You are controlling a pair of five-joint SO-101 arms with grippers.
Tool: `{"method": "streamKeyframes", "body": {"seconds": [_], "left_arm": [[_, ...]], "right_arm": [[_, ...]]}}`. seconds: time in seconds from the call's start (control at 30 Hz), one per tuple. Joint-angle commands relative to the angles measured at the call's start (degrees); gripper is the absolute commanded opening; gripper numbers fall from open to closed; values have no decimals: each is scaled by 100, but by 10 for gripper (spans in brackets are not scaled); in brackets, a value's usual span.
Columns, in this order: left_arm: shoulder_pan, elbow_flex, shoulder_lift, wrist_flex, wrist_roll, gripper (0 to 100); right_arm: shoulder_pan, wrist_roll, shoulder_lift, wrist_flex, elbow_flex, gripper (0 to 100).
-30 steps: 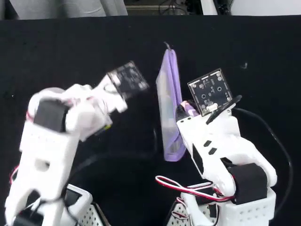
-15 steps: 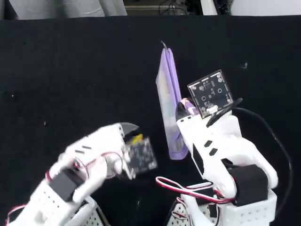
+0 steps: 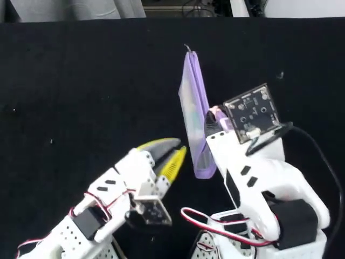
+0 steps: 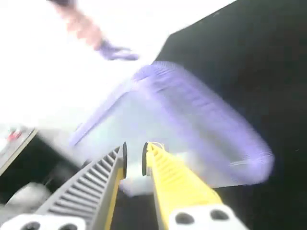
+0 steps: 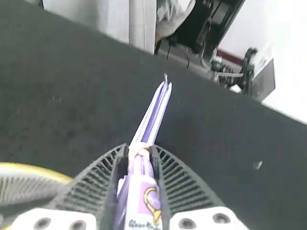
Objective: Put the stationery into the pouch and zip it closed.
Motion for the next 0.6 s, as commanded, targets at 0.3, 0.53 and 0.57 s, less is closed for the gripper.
{"method": "streamKeyframes", "body": {"seconds": [0.3, 0.53, 0.57], "left_arm": [[664, 145, 35, -167, 105, 80], [470, 145, 44, -158, 123, 80], [470, 145, 44, -167, 167, 80]], "right_arm": [[-905, -26, 1218, 642, -2255, 12], [-1635, -316, 1859, 1125, -3354, 12], [-1705, -316, 1947, 1187, -3477, 12]]}}
